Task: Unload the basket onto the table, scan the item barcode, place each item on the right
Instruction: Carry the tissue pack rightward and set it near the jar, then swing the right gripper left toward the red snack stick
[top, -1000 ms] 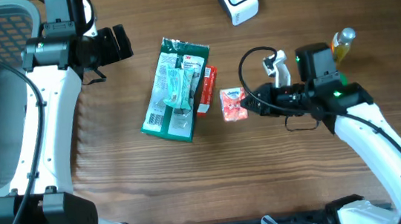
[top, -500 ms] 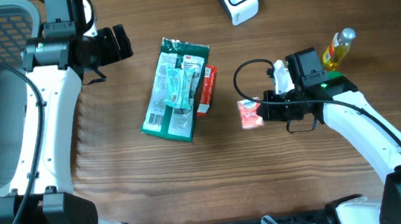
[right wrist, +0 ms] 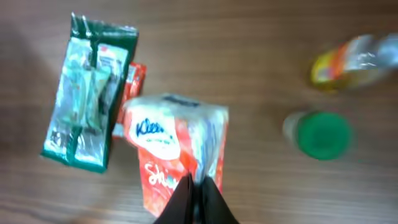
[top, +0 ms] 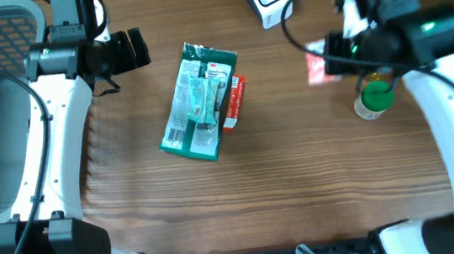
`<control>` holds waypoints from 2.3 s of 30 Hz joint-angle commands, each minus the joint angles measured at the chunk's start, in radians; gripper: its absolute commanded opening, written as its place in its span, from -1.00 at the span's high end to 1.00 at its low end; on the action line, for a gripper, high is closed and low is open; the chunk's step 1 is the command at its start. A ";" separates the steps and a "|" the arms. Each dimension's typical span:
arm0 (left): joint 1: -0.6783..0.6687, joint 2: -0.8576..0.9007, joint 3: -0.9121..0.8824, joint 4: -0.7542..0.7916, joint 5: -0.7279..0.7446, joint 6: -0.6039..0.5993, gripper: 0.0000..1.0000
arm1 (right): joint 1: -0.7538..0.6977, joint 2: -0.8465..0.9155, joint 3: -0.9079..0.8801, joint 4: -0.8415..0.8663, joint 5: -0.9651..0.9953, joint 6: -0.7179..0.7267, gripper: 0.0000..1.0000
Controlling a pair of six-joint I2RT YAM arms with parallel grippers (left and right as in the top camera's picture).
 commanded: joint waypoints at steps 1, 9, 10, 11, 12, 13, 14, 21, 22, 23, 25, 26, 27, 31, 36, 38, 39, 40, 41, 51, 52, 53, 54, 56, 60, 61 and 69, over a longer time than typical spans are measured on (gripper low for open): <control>0.004 0.006 0.001 0.003 0.008 0.010 -1.00 | -0.002 0.152 0.229 -0.076 0.127 -0.047 0.92; 0.004 0.006 0.001 0.002 0.008 0.010 -1.00 | 0.011 0.352 0.241 0.142 0.272 -0.077 0.92; 0.004 0.006 0.001 0.002 0.008 0.009 -1.00 | 0.017 0.371 0.241 0.171 0.282 -0.080 0.91; 0.004 0.006 0.001 0.003 0.008 0.009 -1.00 | 0.027 0.402 0.241 0.222 0.298 -0.109 0.91; 0.004 0.006 0.001 0.003 0.008 0.009 -1.00 | 0.034 0.418 0.241 0.251 0.312 -0.130 0.92; 0.004 0.006 0.001 0.003 0.008 0.010 -1.00 | 0.043 0.439 0.241 0.286 0.342 -0.136 0.91; 0.004 0.006 0.001 0.003 0.008 0.009 -0.99 | 0.052 0.457 0.241 0.324 0.384 -0.135 0.92; 0.004 0.006 0.001 0.003 0.008 0.009 -1.00 | 0.108 0.560 0.235 0.557 0.552 -0.227 0.92; 0.004 0.006 0.001 0.003 0.008 0.009 -1.00 | 0.116 0.578 0.235 0.589 0.565 -0.254 0.92; 0.004 0.006 0.001 0.003 0.008 0.010 -1.00 | 0.122 0.596 0.235 0.617 0.580 -0.270 0.91; 0.004 0.006 0.001 0.002 0.008 0.010 -1.00 | 0.130 0.627 0.235 0.663 0.602 -0.296 0.91; 0.004 0.006 0.001 0.003 0.008 0.010 -1.00 | 0.132 0.645 0.235 0.684 0.601 -0.331 0.92; 0.004 0.006 0.001 0.003 0.008 0.009 -1.00 | 0.134 0.664 0.235 0.702 0.604 -0.360 0.92; 0.004 0.006 0.001 0.003 0.008 0.009 -1.00 | 0.134 0.739 0.235 0.774 0.667 -0.462 0.91; 0.004 0.006 0.001 0.002 0.008 0.010 -1.00 | 0.137 0.789 0.235 0.858 0.668 -0.547 0.92; 0.004 0.006 0.001 0.003 0.008 0.009 -1.00 | 0.137 0.792 0.235 0.887 0.668 -0.547 0.91; 0.004 0.006 0.001 0.002 0.008 0.009 -1.00 | 0.137 0.792 0.235 0.906 0.667 -0.566 0.91; 0.004 0.006 0.001 0.003 0.008 0.009 -1.00 | 0.139 0.792 0.235 0.927 0.664 -0.630 0.92; 0.004 0.006 0.001 0.003 0.008 0.009 -1.00 | 0.142 0.792 0.235 0.937 0.665 -0.675 0.92; 0.004 0.006 0.001 0.003 0.008 0.010 -1.00 | 0.153 0.804 0.235 0.969 0.597 -0.780 0.91; 0.004 0.006 0.001 0.003 0.008 0.009 -1.00 | 0.153 0.808 0.235 0.969 0.584 -0.781 0.91; 0.004 0.006 0.001 0.003 0.008 0.010 -1.00 | 0.153 0.819 0.235 0.972 0.589 -0.782 0.91; 0.004 0.006 0.001 0.003 0.008 0.009 -1.00 | 0.153 0.846 0.235 0.977 0.624 -0.792 0.91; 0.004 0.006 0.001 0.003 0.008 0.009 -1.00 | 0.153 0.871 0.235 0.986 0.659 -0.848 0.92; 0.004 0.006 0.001 0.003 0.008 0.009 -1.00 | 0.155 0.884 0.235 0.998 0.656 -0.875 0.92; 0.004 0.006 0.001 0.003 0.008 0.009 -1.00 | 0.155 0.884 0.235 1.003 0.657 -0.875 0.92; 0.004 0.006 0.001 0.002 0.008 0.010 -0.99 | 0.155 0.728 0.237 0.954 0.681 -0.707 0.91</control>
